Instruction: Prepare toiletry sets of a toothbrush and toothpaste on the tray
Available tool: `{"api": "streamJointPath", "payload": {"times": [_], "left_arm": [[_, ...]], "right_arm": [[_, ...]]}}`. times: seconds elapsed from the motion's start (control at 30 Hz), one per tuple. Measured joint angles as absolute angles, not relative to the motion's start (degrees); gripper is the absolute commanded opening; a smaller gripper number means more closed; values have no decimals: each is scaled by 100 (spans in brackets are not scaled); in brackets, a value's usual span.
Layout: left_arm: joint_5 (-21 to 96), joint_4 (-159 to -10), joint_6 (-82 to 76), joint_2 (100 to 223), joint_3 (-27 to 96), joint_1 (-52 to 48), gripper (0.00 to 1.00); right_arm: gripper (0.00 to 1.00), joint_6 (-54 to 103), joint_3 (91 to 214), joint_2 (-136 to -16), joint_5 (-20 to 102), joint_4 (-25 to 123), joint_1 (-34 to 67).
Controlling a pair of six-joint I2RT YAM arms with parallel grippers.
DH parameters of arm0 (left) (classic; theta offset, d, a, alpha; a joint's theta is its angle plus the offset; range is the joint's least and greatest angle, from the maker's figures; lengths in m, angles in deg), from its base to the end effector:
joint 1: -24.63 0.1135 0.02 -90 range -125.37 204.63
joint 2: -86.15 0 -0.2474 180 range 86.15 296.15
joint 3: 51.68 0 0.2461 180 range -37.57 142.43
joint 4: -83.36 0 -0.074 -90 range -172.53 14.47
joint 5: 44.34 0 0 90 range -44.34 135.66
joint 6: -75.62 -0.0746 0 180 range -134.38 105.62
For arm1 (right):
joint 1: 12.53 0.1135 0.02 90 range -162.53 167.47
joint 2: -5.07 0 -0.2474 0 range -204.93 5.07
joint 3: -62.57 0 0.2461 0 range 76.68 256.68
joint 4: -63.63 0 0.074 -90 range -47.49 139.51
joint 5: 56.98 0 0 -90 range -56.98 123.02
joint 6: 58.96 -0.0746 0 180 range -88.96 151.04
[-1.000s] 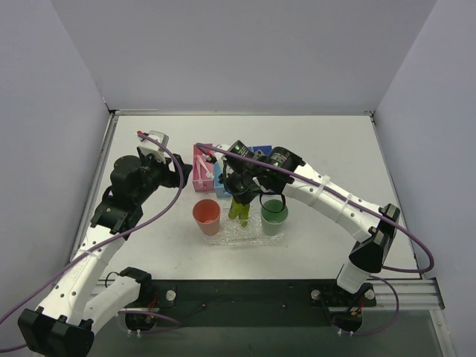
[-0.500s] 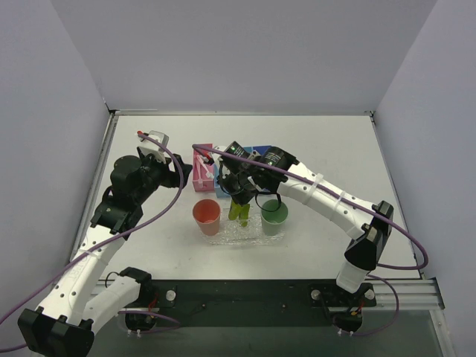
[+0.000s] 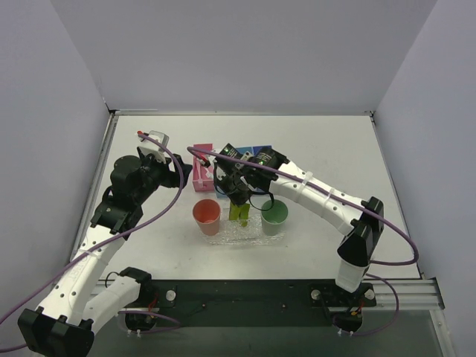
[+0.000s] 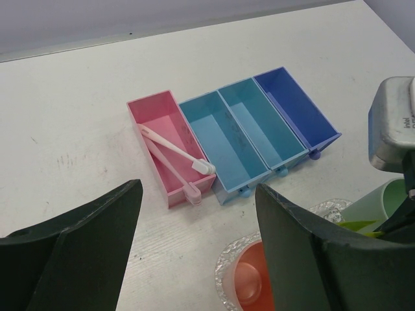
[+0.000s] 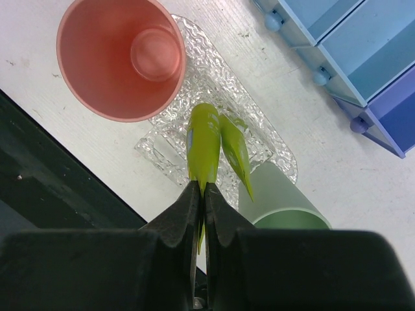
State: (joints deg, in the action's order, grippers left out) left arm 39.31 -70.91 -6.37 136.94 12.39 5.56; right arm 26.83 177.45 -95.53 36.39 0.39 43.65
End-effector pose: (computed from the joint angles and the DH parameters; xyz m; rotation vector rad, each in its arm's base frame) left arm 0.2315 -0.0888 0.3298 0.2542 1.7900 -0.4371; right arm 0.2198 0.3360 0.3054 -1.1195 2.2340 0.5339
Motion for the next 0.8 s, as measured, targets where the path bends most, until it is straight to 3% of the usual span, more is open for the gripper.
{"api": "streamJointPath", "payload": {"times": [0.8], "left_arm": [[4414,-6947,-659,13479,1239,556,81]], "right_arm": [[0,2675,17774,-9922,3642,205,4371]]}}
